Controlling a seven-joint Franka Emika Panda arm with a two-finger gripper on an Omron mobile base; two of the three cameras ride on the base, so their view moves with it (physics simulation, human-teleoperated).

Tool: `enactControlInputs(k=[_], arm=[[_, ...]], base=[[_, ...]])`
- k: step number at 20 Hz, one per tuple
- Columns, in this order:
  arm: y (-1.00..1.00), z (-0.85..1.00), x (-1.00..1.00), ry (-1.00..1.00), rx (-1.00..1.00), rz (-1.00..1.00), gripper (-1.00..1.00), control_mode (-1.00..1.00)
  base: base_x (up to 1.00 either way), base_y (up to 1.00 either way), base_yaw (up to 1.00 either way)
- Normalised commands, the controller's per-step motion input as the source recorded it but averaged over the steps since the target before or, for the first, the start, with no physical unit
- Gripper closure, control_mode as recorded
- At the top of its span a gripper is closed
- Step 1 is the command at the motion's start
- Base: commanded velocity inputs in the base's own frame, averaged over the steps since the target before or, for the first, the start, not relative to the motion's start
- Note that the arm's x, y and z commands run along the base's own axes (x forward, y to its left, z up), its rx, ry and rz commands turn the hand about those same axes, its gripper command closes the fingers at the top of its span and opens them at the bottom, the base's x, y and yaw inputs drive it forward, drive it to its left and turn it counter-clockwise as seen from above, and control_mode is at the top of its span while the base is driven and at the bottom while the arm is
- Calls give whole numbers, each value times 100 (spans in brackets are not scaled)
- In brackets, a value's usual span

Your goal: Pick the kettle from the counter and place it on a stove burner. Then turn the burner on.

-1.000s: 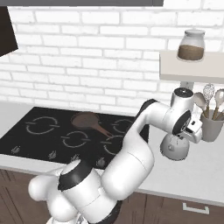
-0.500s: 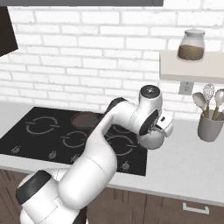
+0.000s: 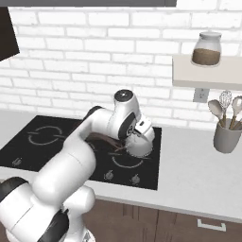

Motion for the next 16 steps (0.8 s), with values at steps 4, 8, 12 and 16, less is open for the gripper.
enactControlInputs(k=[4, 8, 12, 16], arm=[[45, 0, 42, 21, -8, 0, 100, -100], [6, -22, 3, 5, 0, 0, 100, -100], [0, -48, 0, 0, 7, 0, 100, -100], [5, -49, 7, 0, 14, 0, 100, -100]], base=[[0, 0, 0], [0, 0, 0], [0, 0, 0], [0, 0, 0]])
